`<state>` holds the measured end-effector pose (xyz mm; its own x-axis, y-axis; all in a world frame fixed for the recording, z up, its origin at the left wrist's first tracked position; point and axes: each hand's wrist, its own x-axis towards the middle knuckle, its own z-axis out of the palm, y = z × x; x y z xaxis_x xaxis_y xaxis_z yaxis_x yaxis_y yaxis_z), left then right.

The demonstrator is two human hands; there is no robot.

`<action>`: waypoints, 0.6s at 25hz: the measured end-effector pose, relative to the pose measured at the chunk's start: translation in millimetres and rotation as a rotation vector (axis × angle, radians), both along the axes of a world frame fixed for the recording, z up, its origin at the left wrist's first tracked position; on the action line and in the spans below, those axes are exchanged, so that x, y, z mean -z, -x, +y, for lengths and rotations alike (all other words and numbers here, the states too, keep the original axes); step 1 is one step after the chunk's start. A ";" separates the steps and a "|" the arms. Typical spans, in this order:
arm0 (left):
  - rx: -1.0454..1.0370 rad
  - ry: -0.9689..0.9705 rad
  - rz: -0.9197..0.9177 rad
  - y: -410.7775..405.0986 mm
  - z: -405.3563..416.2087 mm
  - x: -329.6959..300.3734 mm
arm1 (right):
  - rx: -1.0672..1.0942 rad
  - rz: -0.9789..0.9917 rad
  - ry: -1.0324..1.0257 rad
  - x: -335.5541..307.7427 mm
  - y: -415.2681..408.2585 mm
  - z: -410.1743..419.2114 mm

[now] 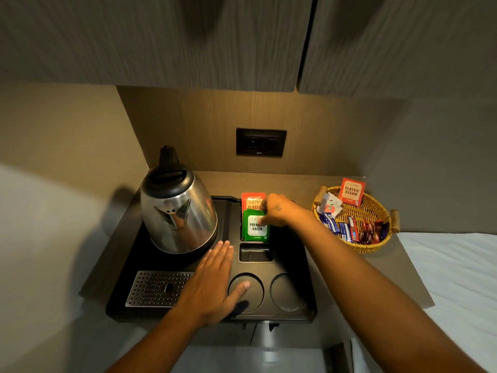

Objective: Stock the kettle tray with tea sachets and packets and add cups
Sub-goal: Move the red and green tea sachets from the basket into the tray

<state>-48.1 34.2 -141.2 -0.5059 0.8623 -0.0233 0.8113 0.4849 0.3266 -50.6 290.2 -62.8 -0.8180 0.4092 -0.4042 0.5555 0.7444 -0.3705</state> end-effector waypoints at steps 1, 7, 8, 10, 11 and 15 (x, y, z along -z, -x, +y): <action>-0.001 -0.002 -0.003 0.4 -0.4 0.8 | 0.081 0.062 -0.009 -1.1 -9.4 7.4; -0.003 -0.008 -0.019 -0.8 0.2 -0.4 | 0.639 0.145 -0.201 20.2 -102.9 86.8; -0.004 -0.005 -0.018 -0.7 0.0 -0.9 | 0.642 0.088 -0.150 25.8 -106.8 89.3; -0.007 0.005 -0.022 -0.9 0.7 -2.3 | 0.568 0.013 -0.135 37.8 -107.3 87.2; -0.008 0.005 -0.025 -1.2 0.8 -2.9 | 0.538 0.003 -0.156 42.0 -106.8 86.2; -0.005 -0.002 -0.032 -1.2 0.3 -3.5 | 0.551 -0.042 -0.084 42.1 -108.0 89.8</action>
